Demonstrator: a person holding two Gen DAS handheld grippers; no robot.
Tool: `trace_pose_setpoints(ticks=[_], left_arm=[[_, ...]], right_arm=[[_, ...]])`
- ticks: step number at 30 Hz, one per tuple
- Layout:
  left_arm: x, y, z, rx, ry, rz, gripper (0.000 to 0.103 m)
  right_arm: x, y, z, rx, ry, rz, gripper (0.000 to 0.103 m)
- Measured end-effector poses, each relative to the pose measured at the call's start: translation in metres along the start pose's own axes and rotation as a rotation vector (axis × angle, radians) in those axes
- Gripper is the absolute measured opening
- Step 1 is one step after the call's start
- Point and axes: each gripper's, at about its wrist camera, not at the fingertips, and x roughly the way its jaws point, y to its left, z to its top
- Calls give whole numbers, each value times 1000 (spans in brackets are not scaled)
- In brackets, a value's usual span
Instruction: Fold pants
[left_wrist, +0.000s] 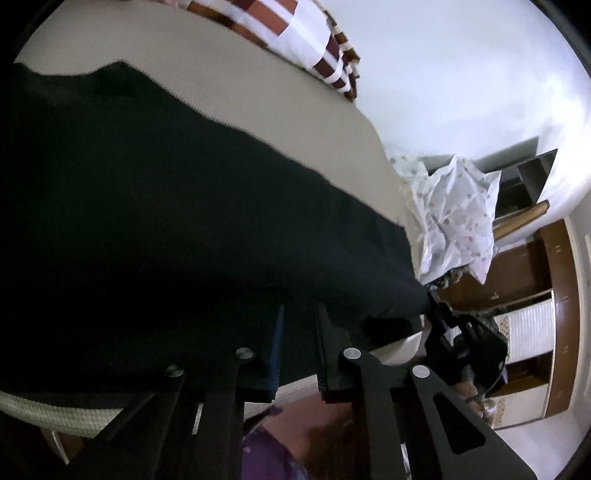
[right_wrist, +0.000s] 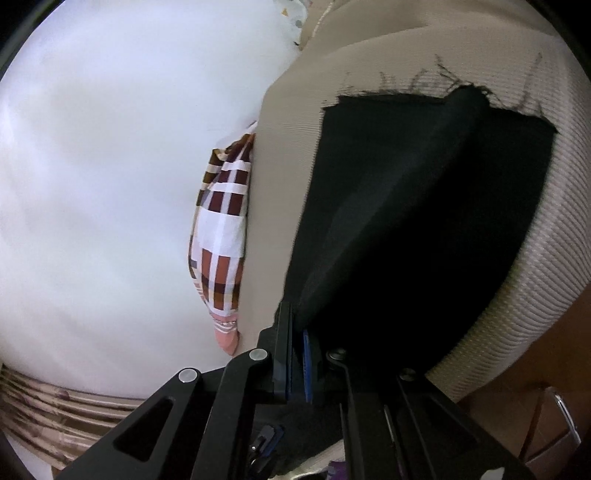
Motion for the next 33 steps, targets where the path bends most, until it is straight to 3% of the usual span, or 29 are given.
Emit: trace_pose_setpoints(ticks=[5,10,12,13,14,15,16,17,19,27,33], left_arm=[[3,10,-2,-44,29,-12,16],[7,2,-4,6,66,-17,16],[8,-1,-7,35,79,-3,16],[8,-1,-8,40,86,-3,16],[8,-2,-9,45,103,-4,16],[8,-2,-9,51,111,-2,16],[8,-3,-11,58,118,0,16],[8,-4,-12,70,126,2,16],[6,-9,-14,104,141,12,16],[-24,-20,-16,235,108,57,18],[-53,-2,-9,204,59,39,18]], right_arm=[[2,-17,3,24,16,-3,9],[-4,-38,13,66,-16,39,12],[-9,-47,22,95,-41,65,31],[-14,-53,27,113,-65,83,49],[-20,-61,31,131,-101,98,51],[-25,-66,35,142,-127,99,51],[-30,-70,39,144,-150,96,43],[-33,-71,43,126,-155,82,24],[-37,-69,49,50,-153,-12,9],[-62,-69,39,-22,-216,-109,5],[-75,-79,41,-11,-228,-149,3]])
